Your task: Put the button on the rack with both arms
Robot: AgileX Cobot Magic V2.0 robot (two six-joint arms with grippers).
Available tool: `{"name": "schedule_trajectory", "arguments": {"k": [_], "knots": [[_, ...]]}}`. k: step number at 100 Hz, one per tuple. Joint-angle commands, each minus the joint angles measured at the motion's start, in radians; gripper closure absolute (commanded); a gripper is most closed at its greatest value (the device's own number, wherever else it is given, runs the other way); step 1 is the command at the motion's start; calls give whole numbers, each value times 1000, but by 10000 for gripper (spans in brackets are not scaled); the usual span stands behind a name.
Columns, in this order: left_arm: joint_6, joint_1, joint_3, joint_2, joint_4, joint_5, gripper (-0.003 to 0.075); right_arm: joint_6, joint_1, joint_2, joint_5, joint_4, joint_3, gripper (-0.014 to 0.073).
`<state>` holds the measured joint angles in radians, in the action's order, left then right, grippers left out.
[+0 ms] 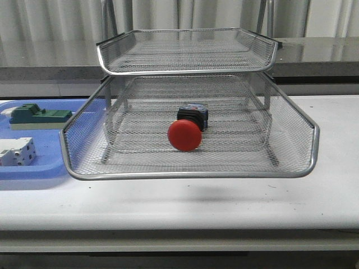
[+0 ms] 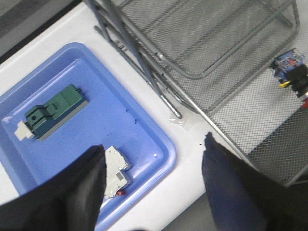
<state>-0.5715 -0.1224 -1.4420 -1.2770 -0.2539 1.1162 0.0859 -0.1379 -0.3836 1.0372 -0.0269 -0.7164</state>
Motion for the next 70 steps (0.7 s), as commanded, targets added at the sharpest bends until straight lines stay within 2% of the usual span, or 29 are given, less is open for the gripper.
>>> {"name": "schedule_trajectory", "arguments": {"k": [1, 30, 53, 70], "knots": [[10, 38, 97, 117, -70, -165, 304, -6, 0, -8, -58, -11, -32, 664], [10, 55, 567, 445, -179, -588, 304, -6, 0, -8, -58, -11, -32, 664], [10, 55, 907, 694, -246, -822, 304, -6, 0, -8, -58, -11, -32, 664], [10, 55, 1096, 849, -310, -1046, 304, -6, 0, -8, -58, -11, -32, 664]]}}
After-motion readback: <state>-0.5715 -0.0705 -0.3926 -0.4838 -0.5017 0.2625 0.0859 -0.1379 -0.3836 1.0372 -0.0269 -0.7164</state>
